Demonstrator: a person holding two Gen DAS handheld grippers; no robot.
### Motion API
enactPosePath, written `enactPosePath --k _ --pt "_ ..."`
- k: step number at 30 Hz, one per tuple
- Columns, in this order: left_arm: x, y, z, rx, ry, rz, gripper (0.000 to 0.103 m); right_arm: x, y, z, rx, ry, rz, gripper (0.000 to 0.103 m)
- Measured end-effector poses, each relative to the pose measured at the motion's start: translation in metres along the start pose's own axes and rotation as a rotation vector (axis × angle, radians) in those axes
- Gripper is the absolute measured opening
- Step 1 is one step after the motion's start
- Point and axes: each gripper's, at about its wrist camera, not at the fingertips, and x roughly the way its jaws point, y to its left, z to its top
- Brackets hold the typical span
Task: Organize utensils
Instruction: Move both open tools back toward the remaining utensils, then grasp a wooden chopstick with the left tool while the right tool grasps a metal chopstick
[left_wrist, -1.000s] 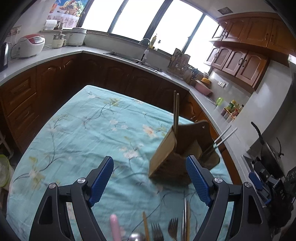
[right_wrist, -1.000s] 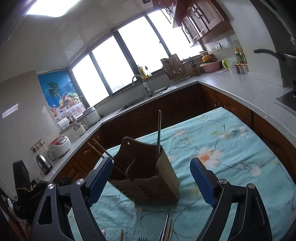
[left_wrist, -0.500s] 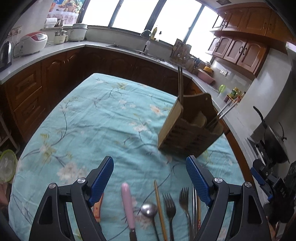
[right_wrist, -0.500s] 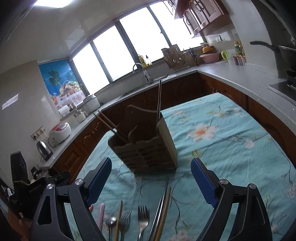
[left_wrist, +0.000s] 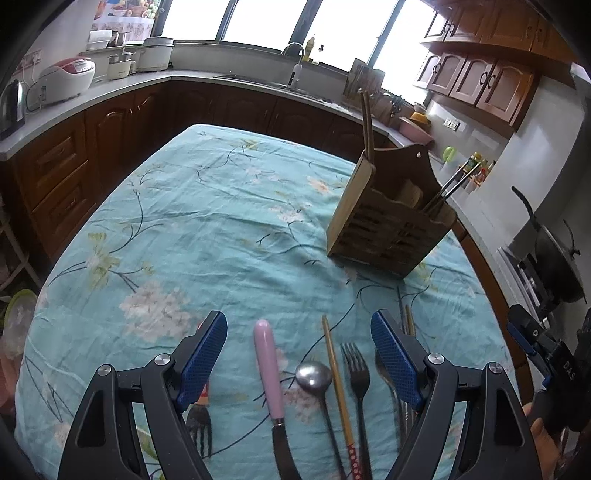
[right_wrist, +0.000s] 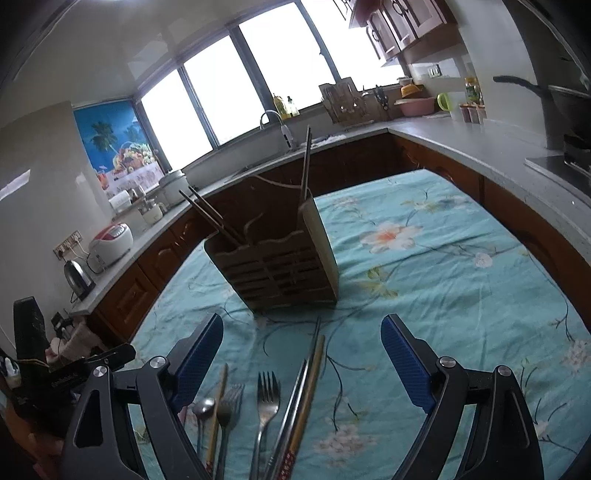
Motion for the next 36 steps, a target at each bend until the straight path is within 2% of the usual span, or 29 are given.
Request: enactPosePath --k 12,24,28,30,32,36 --pt "0.025 -0.006 0.0 0.028 0.058 0.021 0.08 0.016 -0.002 -0.014 -0.016 0.067 -0.03 0.089" --pt "0.063 -0.016 0.008 0.069 0.127 0.036 0.079 0.045 -0.001 -0.012 -0.05 0.136 -0.048 0.087" --pt "0.08 -0.021 0.01 0.092 0.156 0.042 0.078 0.061 -0.002 -0.011 -0.068 0.178 -0.066 0.073" --pt "0.089 -0.024 0.011 0.103 0.169 0.045 0.076 0.072 -0.004 -0.012 -0.07 0.211 -0.078 0.055" --pt "0.096 -0.027 0.012 0.111 0.181 0.045 0.075 0.08 -0.005 -0.013 -0.071 0.23 -0.091 0.046" --pt "0.112 -0.03 0.013 0.128 0.212 0.048 0.066 0.091 -0.003 -0.015 -0.082 0.259 -0.085 0.042"
